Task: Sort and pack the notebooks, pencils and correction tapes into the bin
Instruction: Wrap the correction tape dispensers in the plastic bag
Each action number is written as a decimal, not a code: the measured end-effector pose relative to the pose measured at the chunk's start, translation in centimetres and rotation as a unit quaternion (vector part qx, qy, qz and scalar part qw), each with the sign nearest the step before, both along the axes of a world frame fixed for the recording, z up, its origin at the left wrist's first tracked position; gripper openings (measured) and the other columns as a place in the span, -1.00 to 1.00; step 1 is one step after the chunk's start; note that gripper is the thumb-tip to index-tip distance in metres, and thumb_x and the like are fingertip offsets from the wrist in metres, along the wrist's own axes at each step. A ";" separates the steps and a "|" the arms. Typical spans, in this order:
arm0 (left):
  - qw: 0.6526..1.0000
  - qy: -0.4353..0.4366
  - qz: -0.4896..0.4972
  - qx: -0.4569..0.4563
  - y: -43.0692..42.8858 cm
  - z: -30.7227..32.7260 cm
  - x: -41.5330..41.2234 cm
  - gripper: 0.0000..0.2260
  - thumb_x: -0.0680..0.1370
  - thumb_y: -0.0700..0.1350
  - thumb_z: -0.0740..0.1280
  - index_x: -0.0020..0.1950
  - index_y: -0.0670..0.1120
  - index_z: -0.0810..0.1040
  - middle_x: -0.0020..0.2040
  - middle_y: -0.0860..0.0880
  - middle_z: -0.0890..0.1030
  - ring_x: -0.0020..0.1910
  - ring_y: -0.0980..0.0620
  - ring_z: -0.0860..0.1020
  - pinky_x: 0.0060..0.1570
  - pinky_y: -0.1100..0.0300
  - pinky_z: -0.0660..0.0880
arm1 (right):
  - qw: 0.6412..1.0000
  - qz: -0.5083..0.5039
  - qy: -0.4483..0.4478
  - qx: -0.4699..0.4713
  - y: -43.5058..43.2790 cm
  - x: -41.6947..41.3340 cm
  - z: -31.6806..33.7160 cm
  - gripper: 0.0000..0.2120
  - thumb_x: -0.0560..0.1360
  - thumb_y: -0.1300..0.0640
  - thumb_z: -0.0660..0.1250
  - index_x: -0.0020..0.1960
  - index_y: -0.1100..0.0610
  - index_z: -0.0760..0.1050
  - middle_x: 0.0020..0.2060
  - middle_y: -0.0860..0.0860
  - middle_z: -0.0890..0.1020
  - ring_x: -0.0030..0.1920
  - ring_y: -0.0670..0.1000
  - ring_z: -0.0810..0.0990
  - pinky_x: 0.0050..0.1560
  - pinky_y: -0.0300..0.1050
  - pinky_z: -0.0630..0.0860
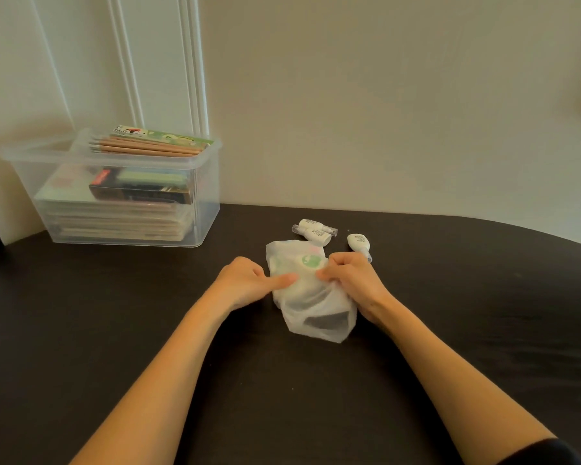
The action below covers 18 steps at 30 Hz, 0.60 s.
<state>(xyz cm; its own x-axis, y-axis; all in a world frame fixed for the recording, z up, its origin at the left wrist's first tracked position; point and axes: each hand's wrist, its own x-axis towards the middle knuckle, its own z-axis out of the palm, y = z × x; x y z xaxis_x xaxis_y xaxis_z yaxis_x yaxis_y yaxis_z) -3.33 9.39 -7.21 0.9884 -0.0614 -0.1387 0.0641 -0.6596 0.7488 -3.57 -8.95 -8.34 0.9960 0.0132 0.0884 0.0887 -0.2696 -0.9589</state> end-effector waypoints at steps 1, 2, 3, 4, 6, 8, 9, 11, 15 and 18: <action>0.999 -0.035 0.031 -0.013 -0.2 -0.2 0.2 -0.57 0.35 0.24 0.40 -0.41 -0.05 0.34 -0.43 0.06 0.38 -0.37 0.08 0.37 -0.31 0.21 0.29 | 1.000 0.005 0.008 -0.002 -0.4 -0.3 0.0 -0.62 0.40 0.31 0.29 -0.50 0.07 0.24 -0.49 -0.03 0.31 -0.41 -0.08 0.29 -0.34 -0.22 0.23; 0.996 -0.068 0.052 -0.017 -0.4 -0.4 0.4 -0.61 0.37 0.22 0.39 -0.33 -0.06 0.39 -0.35 0.06 0.44 -0.27 0.08 0.43 -0.26 0.20 0.33 | 1.000 0.003 0.010 -0.015 -0.7 -0.4 0.0 -0.65 0.40 0.28 0.28 -0.47 0.08 0.25 -0.47 -0.02 0.31 -0.38 -0.04 0.29 -0.32 -0.19 0.23; 0.994 -0.089 0.059 -0.020 -0.7 -0.6 0.6 -0.65 0.39 0.20 0.39 -0.25 -0.06 0.42 -0.27 0.07 0.47 -0.18 0.07 0.45 -0.23 0.20 0.34 | 0.999 -0.005 0.010 -0.048 -0.7 -0.4 0.1 -0.70 0.41 0.23 0.29 -0.44 0.08 0.27 -0.44 -0.01 0.32 -0.34 -0.02 0.30 -0.29 -0.16 0.24; 0.993 -0.103 0.052 -0.025 -1.0 -0.8 0.6 -0.66 0.39 0.18 0.40 -0.19 -0.05 0.42 -0.22 0.08 0.47 -0.13 0.06 0.45 -0.24 0.21 0.35 | 0.995 -0.018 0.010 -0.097 -0.7 -0.4 0.1 -0.73 0.42 0.14 0.31 -0.38 0.09 0.29 -0.40 -0.01 0.35 -0.32 -0.02 0.32 -0.27 -0.15 0.26; 0.991 -0.126 0.033 -0.032 -1.8 -1.1 0.8 -0.66 0.38 0.15 0.43 -0.17 -0.05 0.39 -0.21 0.08 0.45 -0.12 0.06 0.44 -0.28 0.26 0.35 | 0.980 -0.034 0.012 -0.196 -0.6 -0.1 0.2 -0.67 0.40 -0.05 0.37 -0.31 0.08 0.28 -0.38 -0.04 0.37 -0.32 -0.06 0.34 -0.28 -0.18 0.28; 0.989 -0.144 0.030 -0.030 -2.2 -1.2 1.0 -0.67 0.37 0.12 0.45 -0.23 -0.03 0.37 -0.23 0.09 0.44 -0.11 0.05 0.44 -0.27 0.25 0.35 | 0.972 -0.025 0.000 -0.232 -0.5 0.1 0.2 -0.57 0.37 -0.12 0.41 -0.36 0.08 0.21 -0.44 -0.05 0.29 -0.40 -0.08 0.27 -0.36 -0.23 0.22; 0.988 -0.149 0.028 -0.026 -2.3 -1.3 1.1 -0.68 0.37 0.11 0.46 -0.26 -0.03 0.37 -0.25 0.09 0.44 -0.11 0.04 0.45 -0.24 0.23 0.35 | 0.973 -0.017 -0.008 -0.229 -0.6 0.2 0.3 -0.54 0.38 -0.08 0.42 -0.39 0.07 0.18 -0.47 -0.05 0.24 -0.43 -0.08 0.22 -0.39 -0.25 0.18; 0.988 -0.154 0.015 -0.021 -2.4 -1.4 1.2 -0.67 0.37 0.06 0.48 -0.34 -0.05 0.37 -0.31 0.07 0.45 -0.19 0.06 0.43 -0.22 0.22 0.34 | 0.975 -0.009 -0.027 -0.220 -0.9 0.5 0.3 -0.52 0.40 0.03 0.42 -0.44 0.08 0.15 -0.51 -0.04 0.20 -0.47 -0.09 0.16 -0.46 -0.30 0.14; 0.989 -0.142 0.006 -0.045 -2.5 -1.5 1.5 -0.67 0.35 0.00 0.50 -0.41 -0.07 0.38 -0.39 0.03 0.45 -0.38 0.12 0.39 -0.35 0.31 0.31 | 0.967 -0.035 -0.086 -0.237 -0.8 0.7 0.2 -0.52 0.47 0.16 0.33 -0.51 0.10 0.13 -0.54 -0.04 0.17 -0.51 -0.09 0.10 -0.52 -0.31 0.13; 0.990 -0.131 0.011 -0.058 -2.5 -1.5 1.8 -0.68 0.34 0.00 0.51 -0.42 -0.04 0.40 -0.40 0.10 0.46 -0.38 0.19 0.41 -0.40 0.36 0.30 | 0.958 -0.061 -0.121 -0.254 -0.7 0.7 -0.1 -0.58 0.51 0.19 0.28 -0.48 0.12 0.22 -0.53 -0.05 0.23 -0.50 -0.09 0.15 -0.49 -0.35 0.22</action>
